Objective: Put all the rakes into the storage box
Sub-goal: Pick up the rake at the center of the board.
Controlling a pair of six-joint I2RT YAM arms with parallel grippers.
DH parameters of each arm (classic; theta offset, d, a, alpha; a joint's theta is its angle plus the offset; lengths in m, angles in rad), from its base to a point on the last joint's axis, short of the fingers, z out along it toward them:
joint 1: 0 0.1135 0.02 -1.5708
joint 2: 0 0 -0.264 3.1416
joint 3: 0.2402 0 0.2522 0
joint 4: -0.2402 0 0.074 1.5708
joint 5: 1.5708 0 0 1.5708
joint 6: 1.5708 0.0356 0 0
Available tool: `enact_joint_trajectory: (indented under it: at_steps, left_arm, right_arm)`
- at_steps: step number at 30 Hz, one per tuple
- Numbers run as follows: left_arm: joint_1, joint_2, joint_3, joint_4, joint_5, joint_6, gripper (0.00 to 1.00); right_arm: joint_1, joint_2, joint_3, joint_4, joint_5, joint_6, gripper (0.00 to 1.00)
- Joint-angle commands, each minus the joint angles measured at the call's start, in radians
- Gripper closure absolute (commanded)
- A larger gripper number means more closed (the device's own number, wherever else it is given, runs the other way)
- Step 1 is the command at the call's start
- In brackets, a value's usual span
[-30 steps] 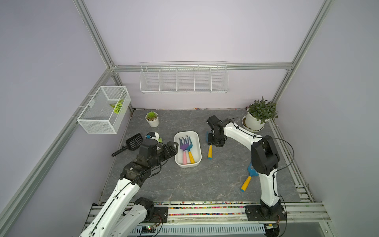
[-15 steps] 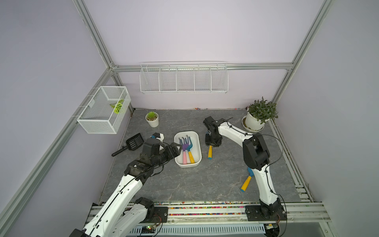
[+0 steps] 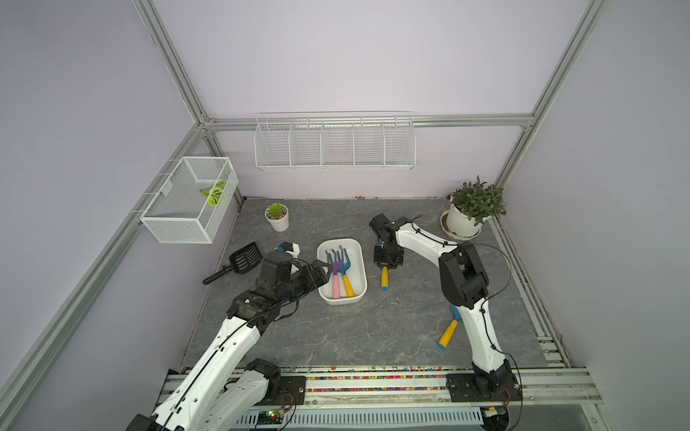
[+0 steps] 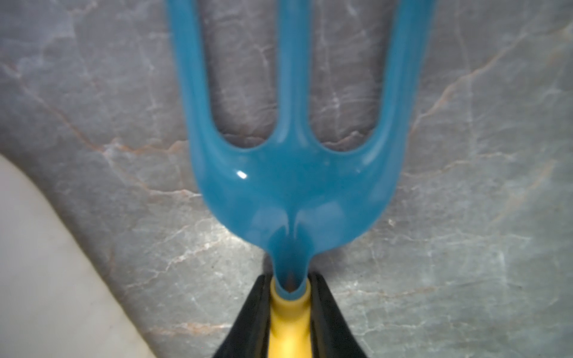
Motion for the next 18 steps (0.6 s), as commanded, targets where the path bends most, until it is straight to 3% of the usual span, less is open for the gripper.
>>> enact_joint_trajectory:
  at_steps: [1, 5, 18]
  left_arm:
    - [0.004, 0.008, 0.010, 0.013, 0.023, 0.011, 0.10]
    - [0.004, 0.025, 0.018, 0.024, 0.037, 0.016, 0.10]
    - [0.003, 0.160, 0.051, 0.135, 0.200, 0.006, 0.16]
  right_arm:
    - [0.007, -0.028, -0.030, -0.006, 0.016, 0.005, 0.84]
    - [0.007, -0.098, -0.076, 0.013, 0.015, 0.008, 0.99]
    - [0.000, -0.394, -0.230, 0.039, 0.008, 0.008, 1.00]
